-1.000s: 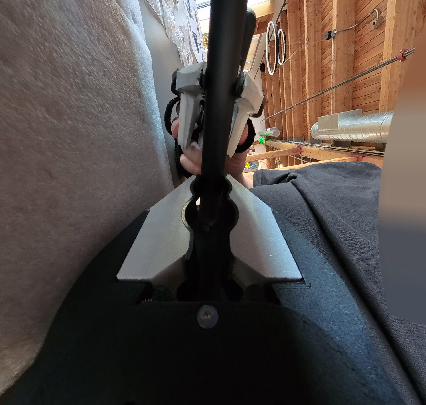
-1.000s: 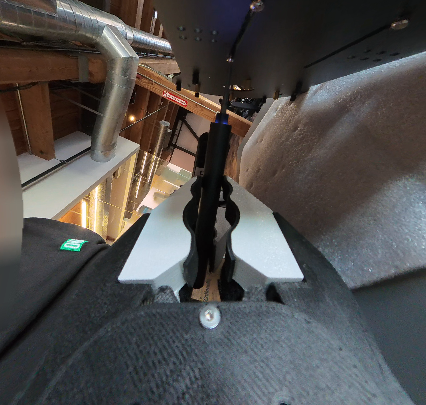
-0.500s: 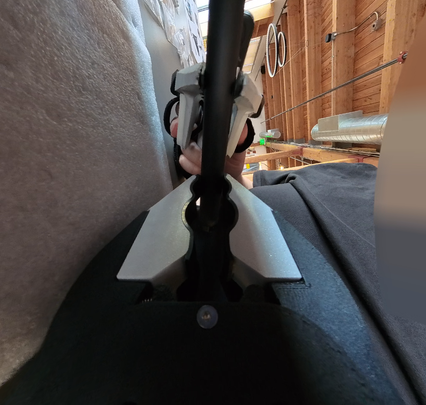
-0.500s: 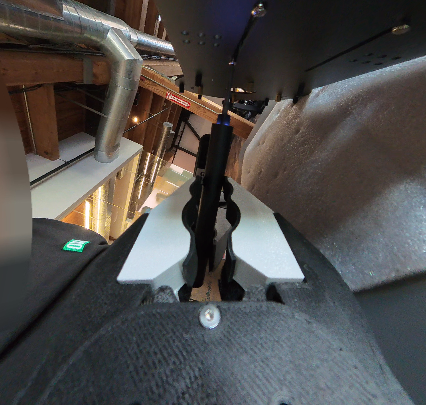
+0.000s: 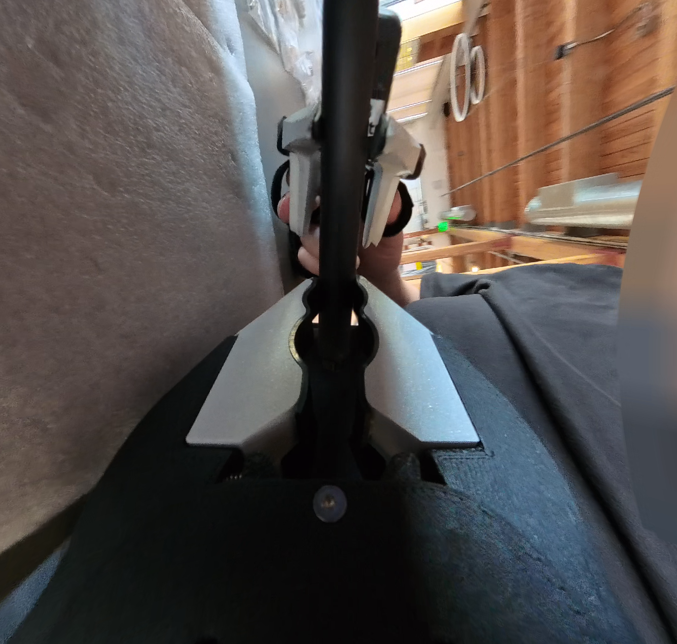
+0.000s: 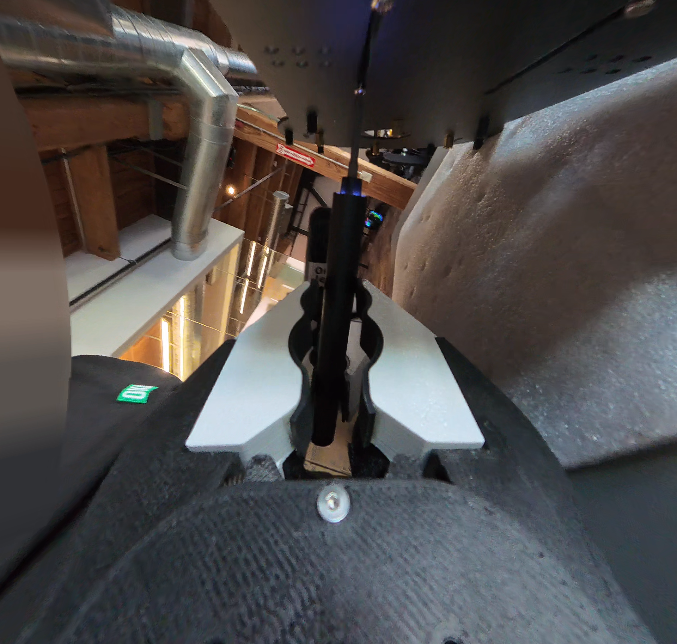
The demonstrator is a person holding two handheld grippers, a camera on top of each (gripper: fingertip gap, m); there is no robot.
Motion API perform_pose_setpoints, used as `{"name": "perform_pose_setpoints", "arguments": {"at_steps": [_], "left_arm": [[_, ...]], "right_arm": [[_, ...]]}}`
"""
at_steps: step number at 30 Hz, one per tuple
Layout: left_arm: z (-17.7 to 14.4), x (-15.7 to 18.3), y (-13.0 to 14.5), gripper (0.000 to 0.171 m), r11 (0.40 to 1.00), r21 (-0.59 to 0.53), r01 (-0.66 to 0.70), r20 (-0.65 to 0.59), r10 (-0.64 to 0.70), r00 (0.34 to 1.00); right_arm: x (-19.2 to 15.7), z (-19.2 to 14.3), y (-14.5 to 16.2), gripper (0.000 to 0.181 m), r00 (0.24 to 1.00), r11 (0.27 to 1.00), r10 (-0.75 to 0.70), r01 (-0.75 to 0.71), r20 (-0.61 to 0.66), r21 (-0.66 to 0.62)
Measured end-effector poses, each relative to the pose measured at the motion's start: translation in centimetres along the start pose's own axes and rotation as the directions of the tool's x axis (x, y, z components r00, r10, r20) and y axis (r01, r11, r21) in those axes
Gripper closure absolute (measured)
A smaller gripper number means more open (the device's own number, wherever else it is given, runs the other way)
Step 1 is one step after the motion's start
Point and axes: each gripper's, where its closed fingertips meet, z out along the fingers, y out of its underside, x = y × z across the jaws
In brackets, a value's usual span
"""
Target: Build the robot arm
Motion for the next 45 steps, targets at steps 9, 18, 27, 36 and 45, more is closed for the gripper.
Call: {"name": "perform_pose_setpoints", "arguments": {"at_steps": [9,18,27,36,45], "left_arm": [[0.1,0.3,0.0,0.155,1.0,-0.006,0.012,0.029,-0.012,1.0],[-0.4,1.8,-0.3,0.148,0.997,0.047,0.066,-0.122,-0.059,0.991],[-0.6,1.7,-0.2,0.155,0.996,0.068,0.058,-0.134,-0.049,0.99],[-0.8,0.5,-0.2,0.155,0.998,0.065,0.008,0.021,-0.01,1.0],[-0.6,0.9,-0.2,0.155,0.998,0.064,0.022,0.004,-0.022,1.0]], "right_arm": [[-0.1,0.1,0.1,0.165,0.995,0.996,0.089,-0.089,0.044,0.004],[-0.7,0.3,0.0,0.165,0.965,0.975,0.214,-0.221,0.151,0.031],[-0.8,0.4,-0.1,0.165,0.969,0.979,0.196,-0.203,0.152,0.031],[-0.1,-0.8,-0.8,0.166,0.988,0.986,0.137,-0.143,0.069,0.091],[-0.3,0.0,-0.3,0.166,0.993,0.993,0.106,-0.109,0.057,0.047]]}}
